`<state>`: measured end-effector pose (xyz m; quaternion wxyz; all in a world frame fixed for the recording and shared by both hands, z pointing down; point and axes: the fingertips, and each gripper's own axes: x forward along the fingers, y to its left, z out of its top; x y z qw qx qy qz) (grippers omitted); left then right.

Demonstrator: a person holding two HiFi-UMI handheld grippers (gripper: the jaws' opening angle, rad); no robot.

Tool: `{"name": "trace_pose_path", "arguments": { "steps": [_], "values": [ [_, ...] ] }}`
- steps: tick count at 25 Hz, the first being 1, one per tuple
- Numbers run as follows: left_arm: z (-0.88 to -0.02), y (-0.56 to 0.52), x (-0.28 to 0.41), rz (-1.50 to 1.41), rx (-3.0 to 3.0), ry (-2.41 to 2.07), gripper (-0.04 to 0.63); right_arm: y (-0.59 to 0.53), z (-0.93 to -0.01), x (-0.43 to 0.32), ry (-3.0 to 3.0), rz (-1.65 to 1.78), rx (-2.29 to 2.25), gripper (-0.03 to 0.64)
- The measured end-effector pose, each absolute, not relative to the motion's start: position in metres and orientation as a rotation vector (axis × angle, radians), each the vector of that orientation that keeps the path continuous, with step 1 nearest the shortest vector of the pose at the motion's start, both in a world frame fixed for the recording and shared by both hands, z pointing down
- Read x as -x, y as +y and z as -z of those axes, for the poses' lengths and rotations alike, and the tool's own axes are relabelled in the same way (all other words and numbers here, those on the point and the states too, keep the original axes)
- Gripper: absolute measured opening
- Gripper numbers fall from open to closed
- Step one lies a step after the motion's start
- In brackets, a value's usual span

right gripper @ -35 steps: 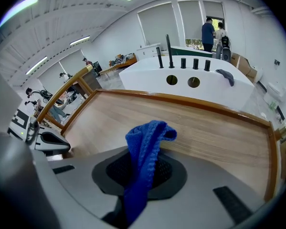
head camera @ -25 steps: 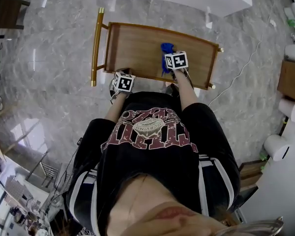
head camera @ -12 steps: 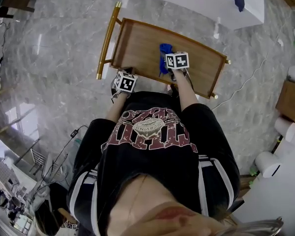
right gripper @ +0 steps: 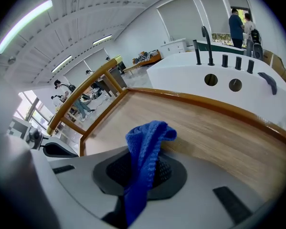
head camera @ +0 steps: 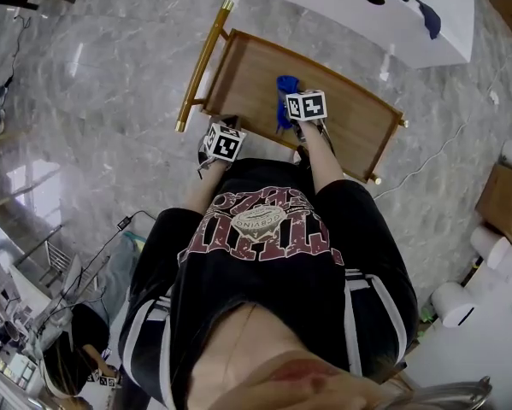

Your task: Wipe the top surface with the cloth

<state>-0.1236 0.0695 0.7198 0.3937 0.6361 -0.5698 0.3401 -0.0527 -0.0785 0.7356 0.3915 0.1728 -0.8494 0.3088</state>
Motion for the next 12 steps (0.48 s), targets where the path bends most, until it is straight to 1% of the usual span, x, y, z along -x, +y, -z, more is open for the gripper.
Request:
{"name": "trace_pose_path", "arguments": {
  "steps": [12],
  "values": [
    [-0.719,0.084,0.141,-0.814,-1.550,-1.502,0.046,-0.066,-0.734,0.099,-2.177,-0.737,-0.315,0.057]
  ]
}}
